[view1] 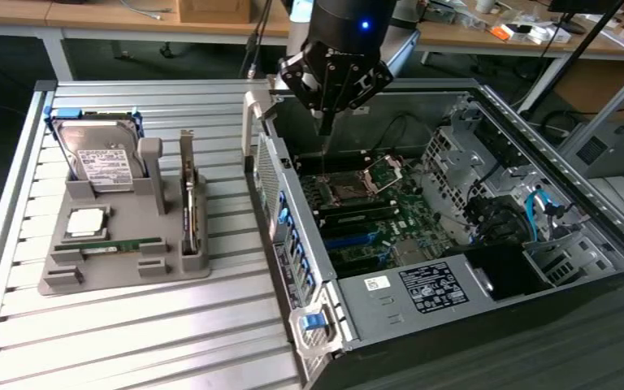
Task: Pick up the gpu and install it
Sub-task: 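Reach for the gpu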
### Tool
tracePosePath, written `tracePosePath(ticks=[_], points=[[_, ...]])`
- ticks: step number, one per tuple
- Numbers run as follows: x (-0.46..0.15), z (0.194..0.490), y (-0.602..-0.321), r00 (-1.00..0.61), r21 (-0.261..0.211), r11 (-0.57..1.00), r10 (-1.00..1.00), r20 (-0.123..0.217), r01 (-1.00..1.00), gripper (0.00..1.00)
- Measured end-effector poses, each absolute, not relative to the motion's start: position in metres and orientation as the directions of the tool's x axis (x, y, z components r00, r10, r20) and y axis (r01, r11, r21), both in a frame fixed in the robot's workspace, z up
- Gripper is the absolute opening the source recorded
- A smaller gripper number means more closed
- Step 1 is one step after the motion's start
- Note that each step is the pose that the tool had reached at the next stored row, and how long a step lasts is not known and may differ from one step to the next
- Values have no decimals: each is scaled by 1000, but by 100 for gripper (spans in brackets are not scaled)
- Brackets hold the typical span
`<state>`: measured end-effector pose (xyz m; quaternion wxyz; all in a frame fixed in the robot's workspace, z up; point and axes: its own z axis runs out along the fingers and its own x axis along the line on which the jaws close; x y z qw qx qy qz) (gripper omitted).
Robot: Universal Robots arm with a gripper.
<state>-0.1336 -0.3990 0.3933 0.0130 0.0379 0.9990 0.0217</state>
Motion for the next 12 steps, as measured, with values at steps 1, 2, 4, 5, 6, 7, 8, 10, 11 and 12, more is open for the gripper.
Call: tracePosePath(ticks=[1, 2, 4, 5, 6, 7, 8, 10, 11, 12], points=[[-134, 393, -399, -997, 44, 996, 76, -25, 75, 11], [-135, 393, -399, -997, 44, 996, 76, -25, 75, 11], [-136, 393, -399, -997, 44, 996, 76, -24, 75, 11], [-136, 393, -399, -997, 44, 996, 76, -24, 75, 11], [-137, 393, -399, -997, 44, 996, 76, -24, 75, 11], [-137, 393, -399, -997, 44, 996, 76, -24, 75, 11], [-138, 393, -399, -997, 44, 996, 76, -24, 75, 11], [-139, 393, -399, -997, 44, 996, 76, -24, 75, 11], [-141, 393, -399, -997, 44, 996, 76, -24, 75, 11], [-142, 393, -399, -997, 44, 996, 76, -24, 75, 11]])
